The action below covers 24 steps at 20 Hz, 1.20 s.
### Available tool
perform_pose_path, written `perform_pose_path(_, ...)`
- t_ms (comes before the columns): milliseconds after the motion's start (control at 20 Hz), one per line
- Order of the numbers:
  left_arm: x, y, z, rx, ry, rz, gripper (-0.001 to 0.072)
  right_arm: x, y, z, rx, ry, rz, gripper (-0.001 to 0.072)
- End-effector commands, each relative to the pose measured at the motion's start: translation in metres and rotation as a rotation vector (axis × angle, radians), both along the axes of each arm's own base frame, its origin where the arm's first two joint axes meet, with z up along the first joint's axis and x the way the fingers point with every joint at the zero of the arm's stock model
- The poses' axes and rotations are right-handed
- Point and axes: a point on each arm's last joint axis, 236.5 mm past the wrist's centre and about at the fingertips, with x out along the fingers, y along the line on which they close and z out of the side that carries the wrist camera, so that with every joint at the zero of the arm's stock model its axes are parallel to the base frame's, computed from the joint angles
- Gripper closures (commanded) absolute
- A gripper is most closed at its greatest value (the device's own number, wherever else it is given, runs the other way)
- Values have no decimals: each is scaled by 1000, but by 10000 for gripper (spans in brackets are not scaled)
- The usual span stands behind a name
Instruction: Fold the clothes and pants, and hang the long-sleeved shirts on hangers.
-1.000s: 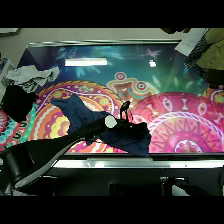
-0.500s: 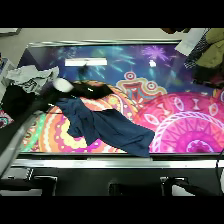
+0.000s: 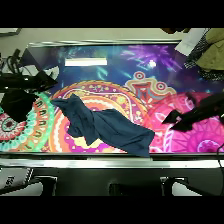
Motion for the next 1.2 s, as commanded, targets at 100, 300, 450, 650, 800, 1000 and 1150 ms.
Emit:
perform_pose_path(100, -7, 25, -1, 6, 26, 34, 369, -74, 57, -72, 88, 118, 72, 161)
perform_pose_path(300, -7, 25, -2, 6, 27, 35, 369, -86, 71, -81, 83, 118, 123, 166)
perform_pose_path(450, -7, 25, -2, 6, 27, 35, 369, -89, 75, -80, 82, 118, 146, 167)
perform_pose_path(650, -9, 30, -7, 30, 41, 35, 369, -93, 87, -82, 82, 116, 178, 177)
perform_pose_path(800, -20, 41, -23, 53, 113, 62, 369, -97, 100, -86, 56, 114, 222, 375)
perform_pose_path(1000, -64, 73, -76, 31, 294, 144, 369, -88, 98, -76, 44, 55, 205, 679)
perform_pose_path(1150, -110, 72, -127, -19, 441, 149, 369, -75, 91, -54, 10, -33, 156, 679)
